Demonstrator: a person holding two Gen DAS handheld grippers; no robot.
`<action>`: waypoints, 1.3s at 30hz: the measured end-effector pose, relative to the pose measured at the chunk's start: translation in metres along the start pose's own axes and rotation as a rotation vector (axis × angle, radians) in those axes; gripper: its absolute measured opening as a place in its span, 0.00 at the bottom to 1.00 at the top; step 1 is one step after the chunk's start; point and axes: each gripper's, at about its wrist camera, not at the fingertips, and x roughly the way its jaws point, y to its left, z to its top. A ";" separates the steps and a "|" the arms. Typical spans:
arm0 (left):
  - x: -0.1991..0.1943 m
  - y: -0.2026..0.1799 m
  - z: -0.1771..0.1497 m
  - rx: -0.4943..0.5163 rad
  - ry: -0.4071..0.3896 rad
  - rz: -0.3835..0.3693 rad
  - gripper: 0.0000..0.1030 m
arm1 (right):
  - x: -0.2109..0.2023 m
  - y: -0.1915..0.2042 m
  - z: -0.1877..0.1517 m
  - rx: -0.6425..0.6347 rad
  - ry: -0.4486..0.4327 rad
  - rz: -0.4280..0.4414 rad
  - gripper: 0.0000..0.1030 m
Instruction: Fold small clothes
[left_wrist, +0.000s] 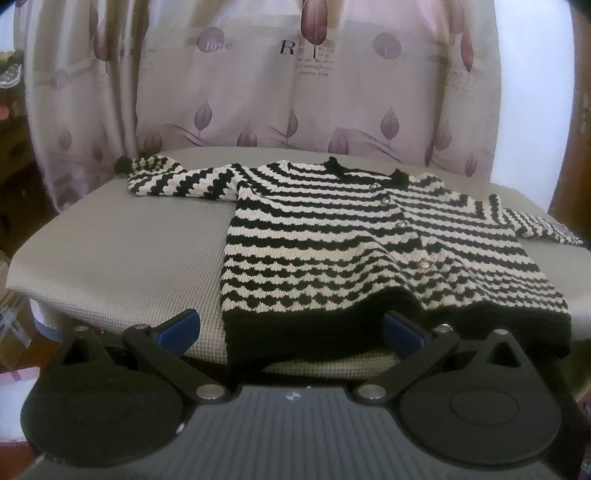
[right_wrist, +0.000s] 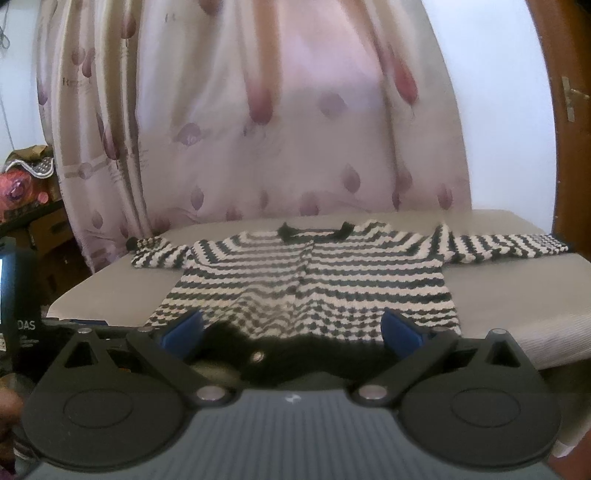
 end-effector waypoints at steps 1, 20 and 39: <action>0.001 0.001 0.000 -0.003 0.004 0.000 1.00 | 0.000 0.001 -0.002 -0.001 0.001 0.002 1.00; 0.027 0.021 0.018 -0.037 0.037 0.021 1.00 | 0.018 0.003 0.010 -0.047 0.020 0.016 1.00; 0.209 0.267 0.203 -0.371 0.007 0.143 0.96 | 0.102 -0.017 0.020 -0.010 0.173 0.013 1.00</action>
